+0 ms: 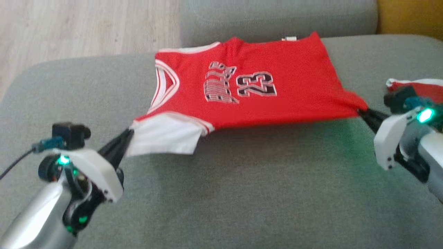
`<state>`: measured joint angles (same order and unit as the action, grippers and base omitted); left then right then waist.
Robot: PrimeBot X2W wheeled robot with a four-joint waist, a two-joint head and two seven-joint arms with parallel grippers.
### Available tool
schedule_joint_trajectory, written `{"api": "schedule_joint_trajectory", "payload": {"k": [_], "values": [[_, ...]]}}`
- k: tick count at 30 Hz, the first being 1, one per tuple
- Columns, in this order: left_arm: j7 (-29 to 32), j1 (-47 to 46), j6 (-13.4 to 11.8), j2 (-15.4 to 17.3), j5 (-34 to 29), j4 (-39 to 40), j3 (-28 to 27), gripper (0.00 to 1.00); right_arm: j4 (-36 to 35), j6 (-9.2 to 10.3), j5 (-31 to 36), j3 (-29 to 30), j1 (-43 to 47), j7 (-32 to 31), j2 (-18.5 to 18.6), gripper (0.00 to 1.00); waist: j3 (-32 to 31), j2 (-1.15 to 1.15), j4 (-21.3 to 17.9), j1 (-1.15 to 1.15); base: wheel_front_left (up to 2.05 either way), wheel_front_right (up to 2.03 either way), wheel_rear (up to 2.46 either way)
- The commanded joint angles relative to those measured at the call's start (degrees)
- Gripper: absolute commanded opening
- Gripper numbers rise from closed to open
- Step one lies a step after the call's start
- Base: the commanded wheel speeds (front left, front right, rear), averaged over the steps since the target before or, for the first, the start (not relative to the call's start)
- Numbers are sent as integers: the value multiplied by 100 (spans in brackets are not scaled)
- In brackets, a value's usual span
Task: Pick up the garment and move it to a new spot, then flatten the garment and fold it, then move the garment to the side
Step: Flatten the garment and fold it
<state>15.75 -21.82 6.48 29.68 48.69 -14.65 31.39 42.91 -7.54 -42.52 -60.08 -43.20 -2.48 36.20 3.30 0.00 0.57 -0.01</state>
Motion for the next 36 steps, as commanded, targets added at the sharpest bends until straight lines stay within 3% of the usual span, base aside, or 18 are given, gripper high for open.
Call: {"api": "schedule_joint_trajectory", "payload": {"k": [1,9,20,27,36], "values": [[64,-127,-82,368,76,312,-301,0,-187,5,-154,-69,84,-63,273,0,-129,0,-21,1,0,0,0],[801,749,-345,818,514,1364,-217,0,-1067,5,-833,-628,375,-645,855,0,-356,0,-94,1,0,0,0],[1236,1348,-656,1218,917,2154,-316,0,-1996,5,-1627,-924,558,-1322,1414,0,-432,0,-211,1,0,0,0],[1196,1082,-728,1119,829,2180,-349,0,-1984,5,-1616,-823,433,-1162,1374,0,-300,0,-225,1,0,0,0],[1482,440,-688,1002,825,1731,-315,0,-1704,5,-1577,-667,232,-1028,1062,0,109,0,-277,1,0,0,0]]}}
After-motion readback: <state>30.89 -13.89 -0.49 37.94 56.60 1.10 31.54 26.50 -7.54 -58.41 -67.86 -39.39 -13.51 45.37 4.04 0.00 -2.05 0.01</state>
